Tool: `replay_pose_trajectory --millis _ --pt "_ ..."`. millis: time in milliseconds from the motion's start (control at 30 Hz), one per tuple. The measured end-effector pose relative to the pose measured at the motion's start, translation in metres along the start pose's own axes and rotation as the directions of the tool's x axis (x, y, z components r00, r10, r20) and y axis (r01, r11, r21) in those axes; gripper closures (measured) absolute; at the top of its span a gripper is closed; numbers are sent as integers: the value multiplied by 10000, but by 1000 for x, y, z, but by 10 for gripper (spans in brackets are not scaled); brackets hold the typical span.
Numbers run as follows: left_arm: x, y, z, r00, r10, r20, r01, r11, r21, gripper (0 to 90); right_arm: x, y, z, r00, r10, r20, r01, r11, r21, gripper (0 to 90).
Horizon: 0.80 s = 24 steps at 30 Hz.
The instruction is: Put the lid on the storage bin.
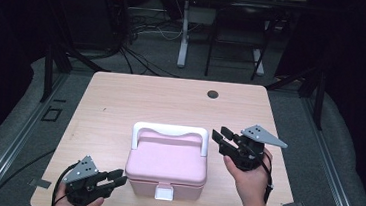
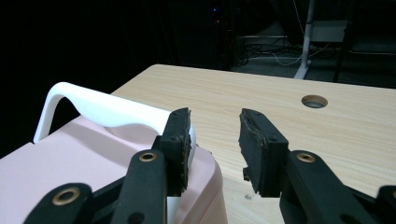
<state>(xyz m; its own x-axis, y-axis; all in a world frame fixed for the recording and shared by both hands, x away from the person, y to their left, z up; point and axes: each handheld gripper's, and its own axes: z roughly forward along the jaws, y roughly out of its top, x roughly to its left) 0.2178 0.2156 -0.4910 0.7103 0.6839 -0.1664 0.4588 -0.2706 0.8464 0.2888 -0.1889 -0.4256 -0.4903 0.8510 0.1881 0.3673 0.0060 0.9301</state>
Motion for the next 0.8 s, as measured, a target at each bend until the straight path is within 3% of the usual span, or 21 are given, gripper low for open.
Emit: replay_pose_trajectory --millis 333,800 --pt "3 -5 0 9999 -120 -82 121 9998 132 700 0 0 0 10000 -9 7 9 10000 -47 630" --pt "8 -6 -1 9996 -243 -174 242 9997 -82 692 0 0 -1 10000 -20 9 20 10000 -41 630"
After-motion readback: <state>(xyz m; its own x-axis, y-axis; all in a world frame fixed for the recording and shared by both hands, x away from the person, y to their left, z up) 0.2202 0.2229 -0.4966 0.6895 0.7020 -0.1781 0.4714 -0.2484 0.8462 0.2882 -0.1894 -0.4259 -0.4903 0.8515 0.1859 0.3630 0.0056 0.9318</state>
